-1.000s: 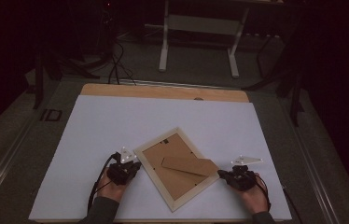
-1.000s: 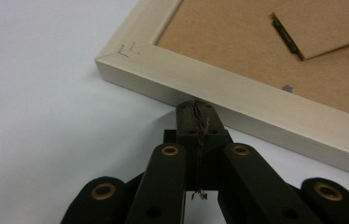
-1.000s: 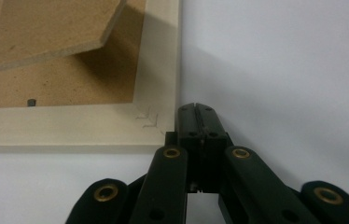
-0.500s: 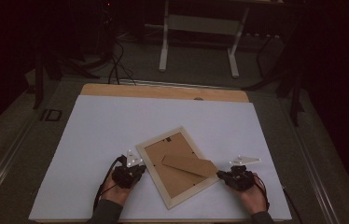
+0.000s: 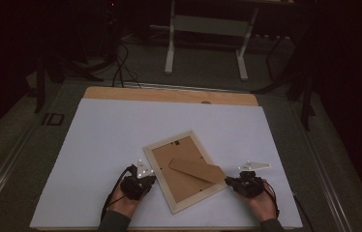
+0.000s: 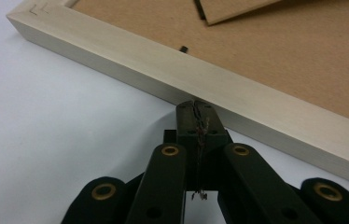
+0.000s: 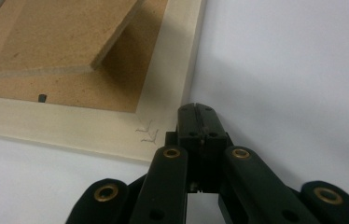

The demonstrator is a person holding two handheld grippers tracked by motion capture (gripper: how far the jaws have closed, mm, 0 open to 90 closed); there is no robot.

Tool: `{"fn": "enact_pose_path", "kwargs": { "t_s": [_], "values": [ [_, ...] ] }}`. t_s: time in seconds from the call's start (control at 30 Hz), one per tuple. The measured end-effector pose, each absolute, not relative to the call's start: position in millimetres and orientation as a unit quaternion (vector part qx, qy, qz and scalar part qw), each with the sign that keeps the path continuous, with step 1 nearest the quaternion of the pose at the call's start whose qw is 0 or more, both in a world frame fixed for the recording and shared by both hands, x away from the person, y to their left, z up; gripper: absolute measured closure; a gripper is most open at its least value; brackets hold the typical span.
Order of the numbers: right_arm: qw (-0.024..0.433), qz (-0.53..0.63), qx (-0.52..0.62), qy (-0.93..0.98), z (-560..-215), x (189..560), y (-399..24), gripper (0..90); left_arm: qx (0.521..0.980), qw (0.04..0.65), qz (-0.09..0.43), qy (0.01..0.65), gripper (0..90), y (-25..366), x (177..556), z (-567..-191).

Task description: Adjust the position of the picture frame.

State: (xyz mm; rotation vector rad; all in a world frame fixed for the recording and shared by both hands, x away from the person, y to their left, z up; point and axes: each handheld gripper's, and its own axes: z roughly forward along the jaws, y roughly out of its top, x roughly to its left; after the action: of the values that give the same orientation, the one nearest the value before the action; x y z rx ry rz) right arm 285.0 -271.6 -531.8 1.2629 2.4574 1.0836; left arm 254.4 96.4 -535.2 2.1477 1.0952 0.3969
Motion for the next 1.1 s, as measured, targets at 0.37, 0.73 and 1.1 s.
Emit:
{"fn": "enact_pose_path", "kwargs": {
  "t_s": [0.37,0.73,1.1],
  "values": [
    [0.083,0.367,0.426,0.823,-532.2,286.4,-271.0,90.0,0.827,0.343,0.143,0.423,90.0,94.2,256.3,-534.5],
    [0.078,0.371,0.437,0.815,-532.8,290.0,-268.5,90.0,0.829,0.332,0.140,0.428,90.0,87.5,267.8,-532.3],
    [0.082,0.374,0.446,0.809,-533.3,292.0,-266.8,90.0,0.812,0.353,0.127,0.448,90.0,89.8,288.9,-534.9]
  ]
}}
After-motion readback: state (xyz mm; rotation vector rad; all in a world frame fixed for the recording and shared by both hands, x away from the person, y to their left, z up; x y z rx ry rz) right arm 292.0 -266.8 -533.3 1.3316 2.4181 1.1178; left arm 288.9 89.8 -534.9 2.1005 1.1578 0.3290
